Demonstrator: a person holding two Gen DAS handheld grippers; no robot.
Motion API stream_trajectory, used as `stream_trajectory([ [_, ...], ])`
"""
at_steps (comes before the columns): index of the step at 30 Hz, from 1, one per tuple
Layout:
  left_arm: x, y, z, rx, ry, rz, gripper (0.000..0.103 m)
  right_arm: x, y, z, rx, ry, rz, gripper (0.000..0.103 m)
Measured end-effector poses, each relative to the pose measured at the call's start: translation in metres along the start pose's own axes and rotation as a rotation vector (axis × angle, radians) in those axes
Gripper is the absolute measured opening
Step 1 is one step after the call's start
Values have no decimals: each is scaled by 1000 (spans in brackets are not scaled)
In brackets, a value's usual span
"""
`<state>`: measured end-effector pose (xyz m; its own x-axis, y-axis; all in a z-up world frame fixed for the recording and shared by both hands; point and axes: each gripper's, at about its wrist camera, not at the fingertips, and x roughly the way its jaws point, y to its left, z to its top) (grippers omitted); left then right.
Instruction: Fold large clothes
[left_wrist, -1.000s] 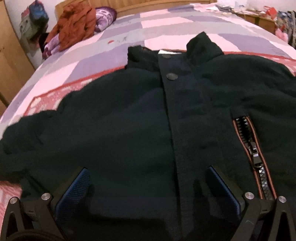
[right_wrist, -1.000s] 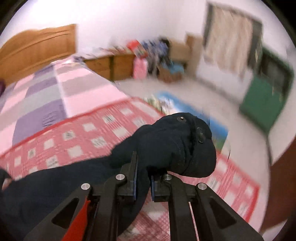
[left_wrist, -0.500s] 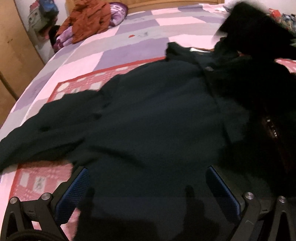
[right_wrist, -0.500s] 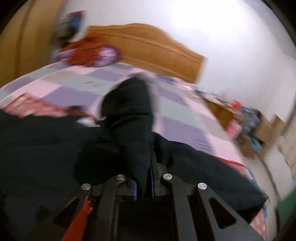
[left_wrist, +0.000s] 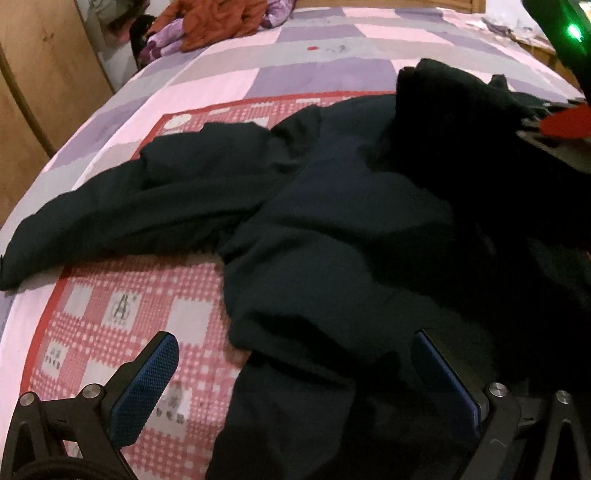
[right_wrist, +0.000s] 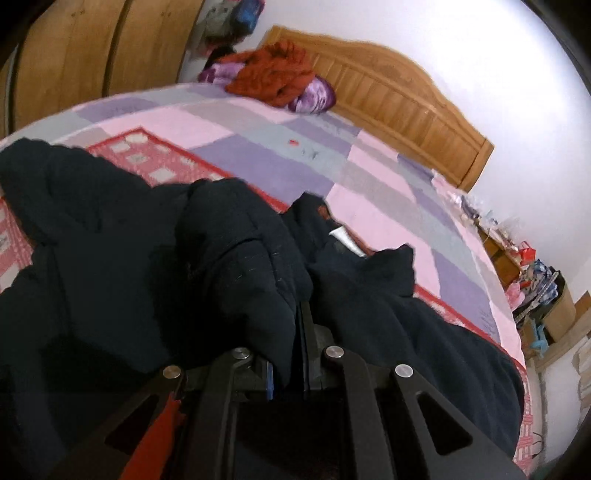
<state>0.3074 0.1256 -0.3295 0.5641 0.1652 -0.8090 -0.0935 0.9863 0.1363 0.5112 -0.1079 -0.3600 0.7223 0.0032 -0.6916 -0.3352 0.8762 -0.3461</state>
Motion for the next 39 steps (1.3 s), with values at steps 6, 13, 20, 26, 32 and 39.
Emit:
stream_trajectory([
  [6,-3,-1,-3,36,-15,-6,103,14,13,4,52,15,68,13],
  [13,-3,-2,6,10,-23,-18,103,1,16,-16,24,76,149,52],
  [20,0,-19,37,-5,-55,-42,103,-60,-28,-68,146,19,79,82],
  [26,4,-54,75,-14,-95,-111,103,-43,-56,-131,257,240,-81,85],
  [32,15,-114,123,66,-170,-167,103,-73,-89,-132,308,107,-125,85],
  [39,98,-125,154,44,-27,11,103,-49,-191,-102,403,26,-217,85],
])
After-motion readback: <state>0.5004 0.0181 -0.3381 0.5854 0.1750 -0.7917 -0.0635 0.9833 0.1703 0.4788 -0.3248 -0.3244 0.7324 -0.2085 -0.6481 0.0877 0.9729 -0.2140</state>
